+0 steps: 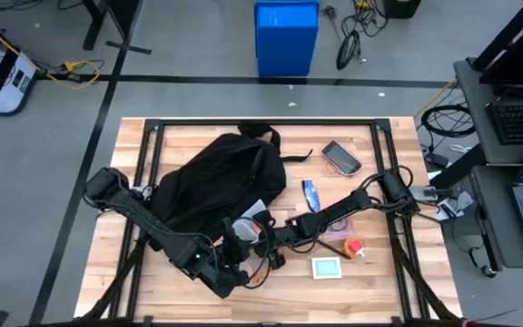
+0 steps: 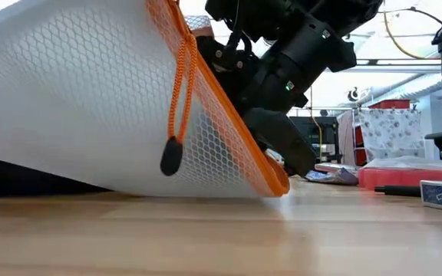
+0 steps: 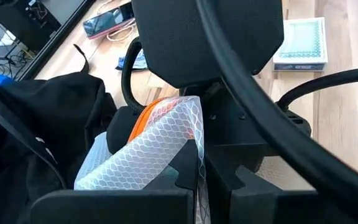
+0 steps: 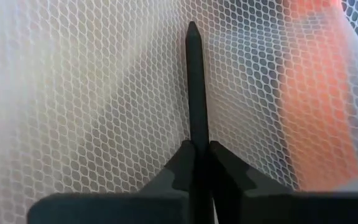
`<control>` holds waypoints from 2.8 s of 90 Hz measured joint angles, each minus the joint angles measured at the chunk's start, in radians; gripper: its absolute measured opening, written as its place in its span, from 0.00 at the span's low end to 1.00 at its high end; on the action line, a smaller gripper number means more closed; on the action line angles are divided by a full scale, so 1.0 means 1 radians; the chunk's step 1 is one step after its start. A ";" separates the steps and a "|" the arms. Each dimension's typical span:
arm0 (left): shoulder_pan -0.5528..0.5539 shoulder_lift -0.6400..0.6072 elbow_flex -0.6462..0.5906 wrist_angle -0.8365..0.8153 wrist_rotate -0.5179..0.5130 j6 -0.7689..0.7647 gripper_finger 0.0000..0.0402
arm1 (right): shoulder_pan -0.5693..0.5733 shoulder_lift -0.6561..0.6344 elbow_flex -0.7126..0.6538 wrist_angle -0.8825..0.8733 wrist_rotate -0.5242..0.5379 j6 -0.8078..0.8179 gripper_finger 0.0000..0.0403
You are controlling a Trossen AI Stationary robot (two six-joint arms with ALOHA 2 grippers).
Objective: Unpack backpack
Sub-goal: Remove the black pen from the orange zip bag
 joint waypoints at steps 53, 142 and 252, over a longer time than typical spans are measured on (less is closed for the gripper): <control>0.002 -0.002 0.001 -0.022 -0.001 -0.007 0.00 | 0.051 -0.190 -0.004 -0.137 -0.008 0.131 0.04; -0.017 -0.001 0.001 -0.048 -0.027 -0.035 0.00 | 0.295 -0.505 -0.002 -0.536 -0.044 0.626 0.04; -0.034 -0.001 0.001 -0.048 0.029 -0.085 0.00 | 0.424 -0.501 -0.349 -0.736 0.103 1.376 0.04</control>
